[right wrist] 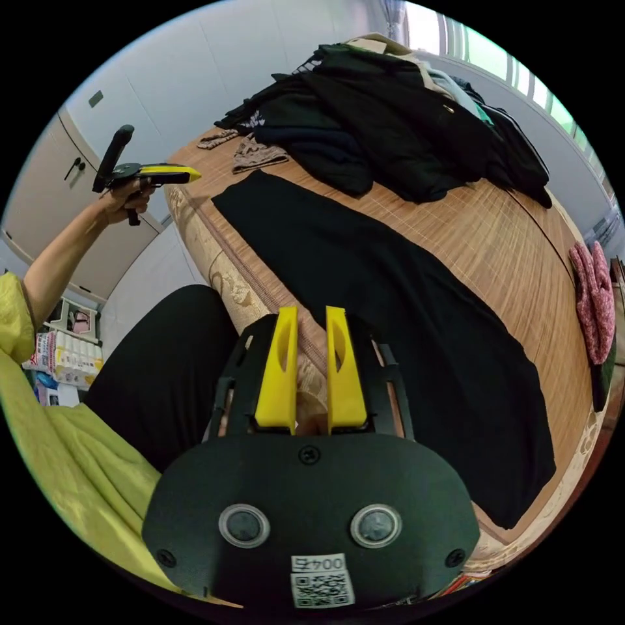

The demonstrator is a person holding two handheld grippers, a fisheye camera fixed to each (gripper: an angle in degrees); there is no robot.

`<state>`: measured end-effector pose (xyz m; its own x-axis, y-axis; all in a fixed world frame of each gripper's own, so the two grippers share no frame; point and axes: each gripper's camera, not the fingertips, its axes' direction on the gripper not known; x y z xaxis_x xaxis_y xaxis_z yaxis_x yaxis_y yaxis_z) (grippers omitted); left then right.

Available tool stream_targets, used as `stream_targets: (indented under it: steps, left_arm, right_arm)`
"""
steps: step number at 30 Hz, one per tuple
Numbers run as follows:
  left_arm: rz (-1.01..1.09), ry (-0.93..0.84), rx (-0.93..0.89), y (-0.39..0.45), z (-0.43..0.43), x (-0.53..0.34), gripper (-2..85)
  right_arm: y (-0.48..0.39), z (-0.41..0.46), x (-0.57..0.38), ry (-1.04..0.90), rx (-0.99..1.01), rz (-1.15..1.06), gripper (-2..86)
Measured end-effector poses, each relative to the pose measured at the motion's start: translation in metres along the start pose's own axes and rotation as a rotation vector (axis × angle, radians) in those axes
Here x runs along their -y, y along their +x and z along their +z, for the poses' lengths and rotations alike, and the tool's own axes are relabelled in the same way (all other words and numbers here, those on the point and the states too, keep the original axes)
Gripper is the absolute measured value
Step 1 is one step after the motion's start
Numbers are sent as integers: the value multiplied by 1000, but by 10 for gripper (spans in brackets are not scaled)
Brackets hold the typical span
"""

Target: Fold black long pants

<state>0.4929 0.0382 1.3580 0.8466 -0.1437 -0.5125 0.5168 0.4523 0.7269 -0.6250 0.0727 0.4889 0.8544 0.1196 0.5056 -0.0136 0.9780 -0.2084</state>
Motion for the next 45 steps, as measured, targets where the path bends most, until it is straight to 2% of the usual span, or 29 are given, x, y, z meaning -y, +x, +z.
stream_targets:
  steps: [6, 9, 12, 19, 28, 36, 45]
  left_arm:
    - [51, -12, -4, 61, 23, 47, 4]
    - [61, -51, 35, 76, 52, 65, 5]
    - [34, -109, 105, 74, 77, 71, 6]
    - [-11, -56, 40, 69, 74, 68, 7]
    - [3, -72, 44, 75, 66, 87, 7]
    - [10, -84, 53, 83, 55, 107, 6]
    - [7, -80, 45, 90, 39, 133, 5]
  right_arm:
    - [69, -19, -7, -15, -24, 111, 53]
    - [104, -26, 4, -19, -92, 27, 22]
    - [136, -21, 24, -75, -99, -57, 41]
    - [175, 15, 58, -248, -202, -271, 55]
    - [218, 30, 50, -361, -162, -372, 63]
    - [273, 5, 16, -311, -170, -341, 8]
    - [359, 6, -64, -288, -104, -136, 43]
